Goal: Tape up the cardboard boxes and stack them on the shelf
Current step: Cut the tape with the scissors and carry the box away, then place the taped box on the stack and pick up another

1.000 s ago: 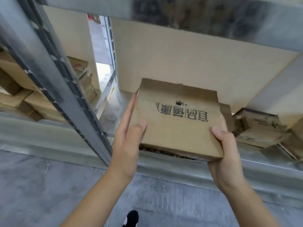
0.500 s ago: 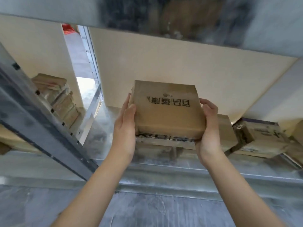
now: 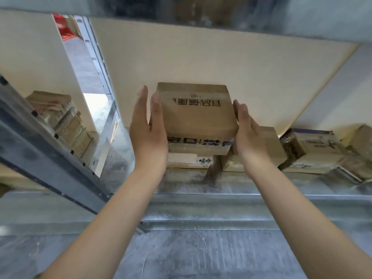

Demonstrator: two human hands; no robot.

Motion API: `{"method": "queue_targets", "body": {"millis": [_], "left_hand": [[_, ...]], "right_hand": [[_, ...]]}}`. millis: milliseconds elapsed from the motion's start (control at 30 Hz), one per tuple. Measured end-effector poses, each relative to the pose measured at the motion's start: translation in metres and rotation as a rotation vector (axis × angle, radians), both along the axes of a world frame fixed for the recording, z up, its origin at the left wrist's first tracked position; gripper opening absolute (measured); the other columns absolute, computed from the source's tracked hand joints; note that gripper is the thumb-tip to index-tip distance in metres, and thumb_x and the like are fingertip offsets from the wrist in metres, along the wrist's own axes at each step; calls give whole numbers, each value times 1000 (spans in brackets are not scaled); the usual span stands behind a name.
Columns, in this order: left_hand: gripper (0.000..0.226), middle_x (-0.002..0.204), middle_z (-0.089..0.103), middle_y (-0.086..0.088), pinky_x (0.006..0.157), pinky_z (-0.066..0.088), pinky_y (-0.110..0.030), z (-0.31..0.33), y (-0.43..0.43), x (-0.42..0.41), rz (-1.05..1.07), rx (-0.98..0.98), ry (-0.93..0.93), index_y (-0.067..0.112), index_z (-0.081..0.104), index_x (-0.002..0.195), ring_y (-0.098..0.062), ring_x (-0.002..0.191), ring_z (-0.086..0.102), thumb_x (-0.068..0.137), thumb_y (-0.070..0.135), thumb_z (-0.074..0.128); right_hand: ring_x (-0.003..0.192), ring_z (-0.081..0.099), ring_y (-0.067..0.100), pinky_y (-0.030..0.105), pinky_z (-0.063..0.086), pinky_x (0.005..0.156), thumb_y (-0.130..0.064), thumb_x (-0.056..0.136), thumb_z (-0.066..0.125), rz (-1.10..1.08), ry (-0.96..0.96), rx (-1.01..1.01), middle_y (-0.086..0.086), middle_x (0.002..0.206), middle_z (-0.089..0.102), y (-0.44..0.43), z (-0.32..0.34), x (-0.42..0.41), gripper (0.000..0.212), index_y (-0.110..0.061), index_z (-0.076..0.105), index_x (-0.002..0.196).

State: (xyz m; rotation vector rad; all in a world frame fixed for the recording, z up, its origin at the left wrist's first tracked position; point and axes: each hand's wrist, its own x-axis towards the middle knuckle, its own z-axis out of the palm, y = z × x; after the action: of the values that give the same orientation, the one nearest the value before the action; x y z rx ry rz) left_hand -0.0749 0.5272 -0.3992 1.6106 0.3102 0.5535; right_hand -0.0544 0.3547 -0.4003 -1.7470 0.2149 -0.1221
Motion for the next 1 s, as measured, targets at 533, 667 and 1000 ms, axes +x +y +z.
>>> {"method": "queue_targets", "body": {"millis": [533, 667, 1000], "left_hand": [[54, 165, 21, 5, 125, 2, -39, 74, -220, -135, -434, 829, -481, 13, 26, 157, -8, 154, 11, 104, 23, 33], [58, 168, 10, 5, 125, -2, -42, 133, -307, -167, -452, 880, -572, 14, 15, 160, -7, 154, -1, 105, 25, 32], [65, 169, -1, 4, 125, -6, -47, 235, -491, -224, -492, 951, -738, 18, 5, 161, -6, 153, -10, 101, 35, 25]], "right_hand": [[152, -1, -1, 31, -5, 125, -43, 104, 25, -137, -476, -738, -17, 166, 5, -187, 79, -158, 59, -28, 11, 160], [152, -4, -1, 36, -4, 125, -41, 104, 25, -260, -531, -828, -15, 167, 4, -278, 131, -221, 60, -25, 11, 160], [152, -9, 0, 44, -4, 125, -34, 103, 30, -552, -542, -1044, -10, 168, 1, -472, 243, -338, 62, -24, 9, 160]]}}
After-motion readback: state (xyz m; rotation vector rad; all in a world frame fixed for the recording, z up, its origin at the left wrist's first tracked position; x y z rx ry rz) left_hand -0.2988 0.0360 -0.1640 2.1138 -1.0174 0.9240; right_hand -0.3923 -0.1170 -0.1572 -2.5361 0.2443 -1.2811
